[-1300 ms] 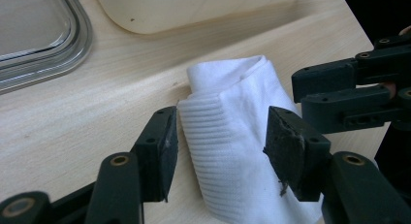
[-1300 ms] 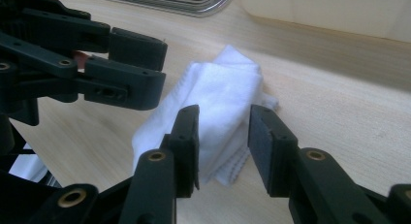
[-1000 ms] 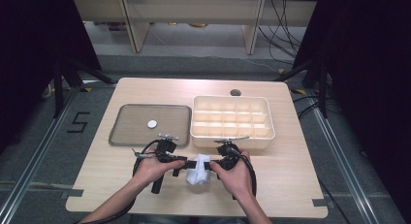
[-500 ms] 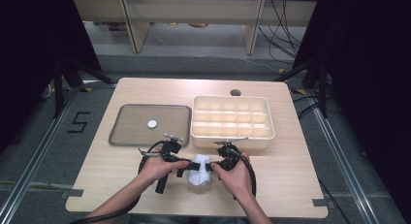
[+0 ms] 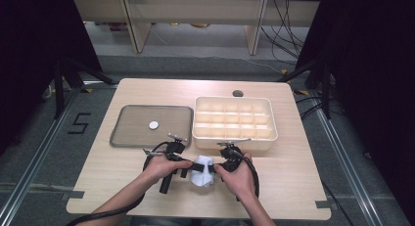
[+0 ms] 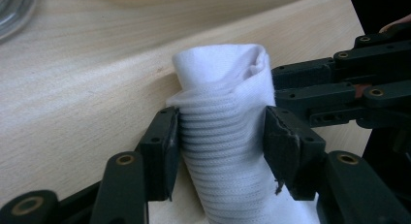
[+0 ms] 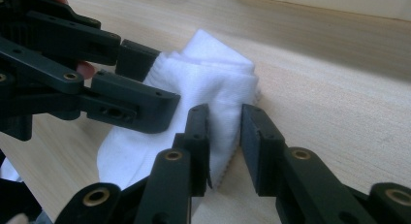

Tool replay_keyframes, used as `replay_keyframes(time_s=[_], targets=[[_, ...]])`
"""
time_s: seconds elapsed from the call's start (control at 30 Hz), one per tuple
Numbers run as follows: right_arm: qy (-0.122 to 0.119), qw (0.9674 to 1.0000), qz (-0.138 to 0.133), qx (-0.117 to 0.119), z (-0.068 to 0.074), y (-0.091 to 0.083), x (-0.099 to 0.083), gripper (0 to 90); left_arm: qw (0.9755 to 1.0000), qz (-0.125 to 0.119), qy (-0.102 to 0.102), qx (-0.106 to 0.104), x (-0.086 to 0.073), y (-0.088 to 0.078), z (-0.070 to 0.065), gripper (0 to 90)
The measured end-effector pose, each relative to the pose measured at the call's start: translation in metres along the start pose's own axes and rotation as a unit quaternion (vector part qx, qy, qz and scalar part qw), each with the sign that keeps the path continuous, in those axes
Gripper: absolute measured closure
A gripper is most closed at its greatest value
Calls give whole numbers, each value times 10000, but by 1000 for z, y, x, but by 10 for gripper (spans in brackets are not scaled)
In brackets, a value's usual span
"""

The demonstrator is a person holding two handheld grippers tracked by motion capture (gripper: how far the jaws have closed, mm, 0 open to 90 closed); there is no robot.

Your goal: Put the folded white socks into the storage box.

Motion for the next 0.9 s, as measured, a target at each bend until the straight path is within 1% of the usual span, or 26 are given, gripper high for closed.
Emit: replay_keyframes(time_s=[0.03,0.07,0.1,0.13,0.2,0.23,0.27,0.3,0.33,0.37,0.4,0.43,0.5,0.57,0.6,0.63,0.7,0.73,0.77,0.8,0.83,0.9], targets=[[-19,10000,10,-29,-1,0,0,738,10000,0,0,0,0,0,0,485],[-18,10000,-5,-85,-2,0,0,739,10000,29,-42,24,0,1,-1,493],[34,10000,6,-46,0,0,0,739,10000,59,18,52,0,1,-1,498],[-10,10000,36,-10,-1,1,0,740,9999,64,70,75,0,2,-1,504],[-4,10000,17,-40,-2,1,0,742,9998,102,92,114,0,2,-2,523],[-9,10000,21,-39,-2,1,0,742,9996,155,165,144,0,2,-1,530],[-27,10000,23,-36,-2,1,0,742,9998,77,60,144,1,4,-3,537],[-32,10000,28,-23,-2,1,0,742,9998,108,99,129,1,4,-3,547],[-7,10000,14,40,-2,1,0,743,9999,54,33,99,2,5,-4,554],[18,10000,31,34,-2,2,0,742,9996,205,195,96,0,3,-2,566],[-35,10000,10,52,-3,3,0,742,9995,208,208,86,0,3,-2,583],[10,10000,9,26,-3,2,0,742,9996,173,198,68,0,4,-2,597],[21,10000,-30,-23,-3,3,0,743,9997,135,213,10,1,4,-3,630],[-1,10000,11,31,-3,3,0,742,9995,115,291,2,0,5,-4,664],[84,9999,21,66,-1,3,-1,742,9998,23,207,11,1,6,-6,677],[12,10000,9,48,-3,3,0,742,9997,20,236,8,1,6,-6,687],[9,10000,-11,12,-3,3,0,741,9997,7,225,-33,1,6,-7,704],[8,10000,-15,3,-3,3,-1,741,9996,-3,266,-48,1,6,-6,710],[12,10000,-15,4,-3,3,-1,740,9995,36,315,-47,1,5,-5,714],[7,10000,-12,19,-3,3,-1,737,9996,-43,266,-61,1,6,-6,720],[-24,10000,-21,27,-3,2,-1,734,9994,-42,346,-51,1,6,-5,727],[-17,10000,-49,42,-2,2,-2,722,9992,-73,393,-30,0,5,-6,733]])
Point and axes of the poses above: each handheld gripper's, and its own axes: y roughly forward along the jaws, x roughly out of its top, z roughly to its left, the point moved 5 cm from there along y, roughly forward along the jaws, and after that the axes turned 1 degree about -x, right-handed, at the moved point
